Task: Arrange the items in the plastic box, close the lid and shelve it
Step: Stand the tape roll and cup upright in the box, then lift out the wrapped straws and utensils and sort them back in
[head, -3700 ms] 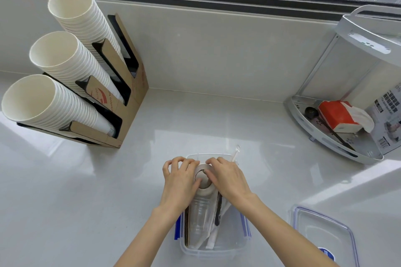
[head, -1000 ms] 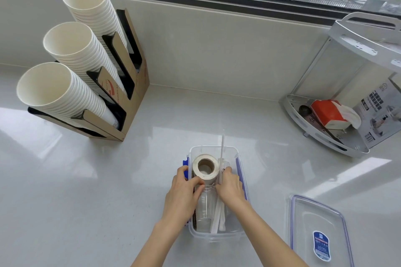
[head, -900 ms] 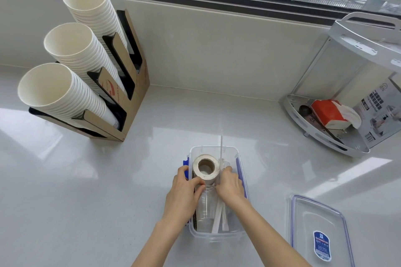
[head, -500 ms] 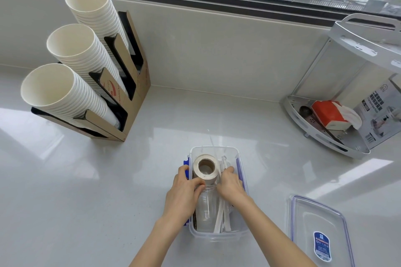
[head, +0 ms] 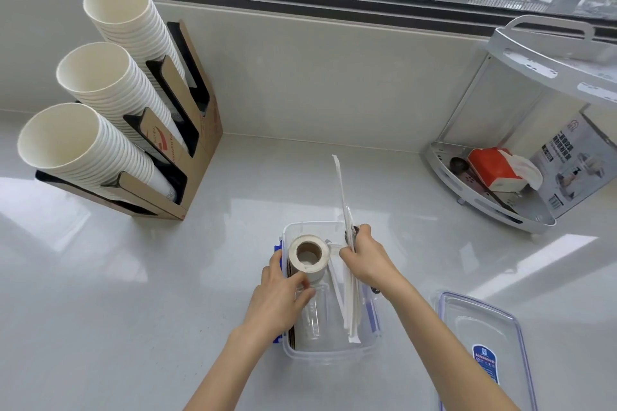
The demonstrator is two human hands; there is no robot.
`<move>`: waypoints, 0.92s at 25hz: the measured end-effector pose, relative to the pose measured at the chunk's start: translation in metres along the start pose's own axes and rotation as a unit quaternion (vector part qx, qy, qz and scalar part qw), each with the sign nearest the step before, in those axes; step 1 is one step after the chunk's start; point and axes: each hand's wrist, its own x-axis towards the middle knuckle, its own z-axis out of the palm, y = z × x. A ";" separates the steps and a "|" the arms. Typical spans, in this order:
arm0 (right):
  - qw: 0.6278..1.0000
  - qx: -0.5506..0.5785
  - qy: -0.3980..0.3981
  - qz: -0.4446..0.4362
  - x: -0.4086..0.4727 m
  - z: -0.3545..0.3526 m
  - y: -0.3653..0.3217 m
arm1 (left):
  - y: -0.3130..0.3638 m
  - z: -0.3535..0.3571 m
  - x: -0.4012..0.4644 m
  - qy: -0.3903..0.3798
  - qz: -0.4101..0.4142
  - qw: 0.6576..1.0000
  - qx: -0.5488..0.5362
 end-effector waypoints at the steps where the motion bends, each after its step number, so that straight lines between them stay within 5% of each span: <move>1: 1.000 0.008 0.000 0.002 -0.002 -0.003 0.000 | 0.001 0.000 -0.001 -0.006 -0.002 1.000 -0.002; 8: 0.993 0.115 -0.009 0.037 -0.011 -0.010 0.013 | 0.006 -0.013 0.001 -0.092 -0.015 0.994 0.054; 14: 0.975 0.207 -0.001 0.078 -0.016 -0.023 0.033 | 0.013 -0.019 -0.001 -0.091 -0.032 0.992 0.081; 23: 0.949 0.309 -0.018 0.062 -0.023 -0.032 0.053 | 0.041 -0.026 -0.010 0.092 0.000 0.996 -0.014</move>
